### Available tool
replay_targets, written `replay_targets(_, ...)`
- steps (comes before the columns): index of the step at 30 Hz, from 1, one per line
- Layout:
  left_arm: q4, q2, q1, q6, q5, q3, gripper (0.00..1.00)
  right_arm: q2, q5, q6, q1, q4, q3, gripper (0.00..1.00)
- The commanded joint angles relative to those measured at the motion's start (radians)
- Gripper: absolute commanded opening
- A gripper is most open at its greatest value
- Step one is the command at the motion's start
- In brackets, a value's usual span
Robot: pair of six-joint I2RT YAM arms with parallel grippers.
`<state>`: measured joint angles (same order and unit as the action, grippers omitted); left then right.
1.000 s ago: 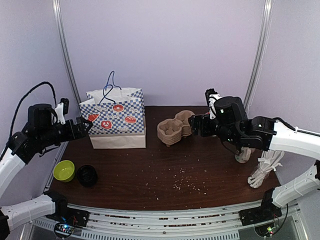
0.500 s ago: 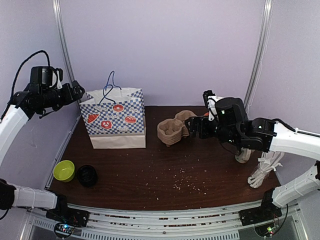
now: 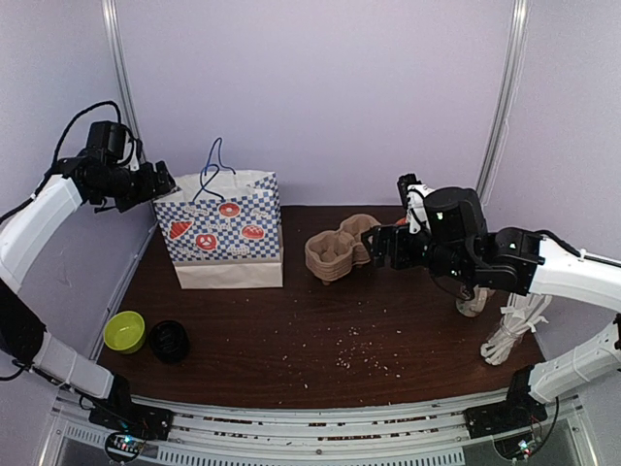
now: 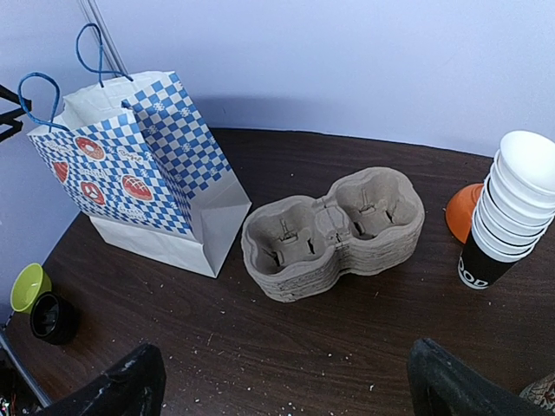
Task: Pack the takeout coffee
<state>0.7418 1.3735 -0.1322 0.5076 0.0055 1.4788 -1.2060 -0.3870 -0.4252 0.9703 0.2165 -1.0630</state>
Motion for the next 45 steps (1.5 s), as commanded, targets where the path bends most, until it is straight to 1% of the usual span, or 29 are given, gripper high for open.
replay_targets(1, -0.016, -0.027, -0.06, -0.047, 0.027, 0.114, 0.95, 0.01, 0.015, 0.001, 0.002, 0.019, -0.042, 1.0)
replay_targets(5, 0.004, -0.023, -0.163, -0.052, 0.016, 0.179, 0.95, 0.007, 0.025, -0.004, 0.001, 0.009, -0.044, 1.0)
replay_targets(9, 0.004, -0.039, -0.232, -0.047, 0.014, 0.183, 0.94, 0.005, 0.025, -0.007, 0.002, 0.009, -0.046, 1.0)
replay_targets(15, 0.004, -0.041, -0.284, -0.062, 0.022, 0.154, 0.9, -0.007, 0.031, -0.009, 0.001, 0.001, -0.039, 1.0)
replay_targets(18, -0.005, -0.053, -0.341, -0.063, -0.016, 0.139, 0.9, -0.031, 0.024, -0.017, -0.007, -0.015, -0.03, 1.0)
replay_targets(20, -0.018, -0.084, -0.377, -0.054, -0.042, 0.114, 0.9, -0.063, 0.027, -0.046, -0.036, -0.004, -0.039, 0.99)
replay_targets(23, -0.04, -0.16, -0.4, -0.023, -0.072, 0.04, 0.94, -0.112, 0.058, -0.084, -0.077, -0.006, -0.048, 0.98)
replay_targets(26, -0.037, -0.27, -0.401, 0.011, -0.126, -0.067, 0.98, -0.148, 0.077, -0.1, -0.082, -0.034, -0.043, 0.97)
replay_targets(30, 0.022, -0.424, -0.4, 0.082, -0.168, -0.222, 0.98, -0.228, 0.083, -0.116, -0.083, -0.041, -0.056, 0.95)
replay_targets(33, 0.058, -0.507, -0.401, 0.149, -0.126, -0.367, 0.98, -0.275, 0.071, -0.132, -0.088, -0.051, -0.061, 0.93)
replay_targets(39, 0.072, -0.683, -0.418, 0.333, -0.032, -0.627, 0.97, -0.325, 0.143, -0.143, -0.09, -0.068, -0.063, 0.92)
replay_targets(42, 0.073, -0.734, -0.455, 0.411, -0.006, -0.714, 0.96, -0.332, 0.156, -0.141, -0.091, -0.056, -0.06, 0.92)
replay_targets(45, 0.071, -0.75, -0.507, 0.463, -0.023, -0.753, 0.95, -0.323, 0.145, -0.136, -0.091, -0.038, -0.057, 0.92)
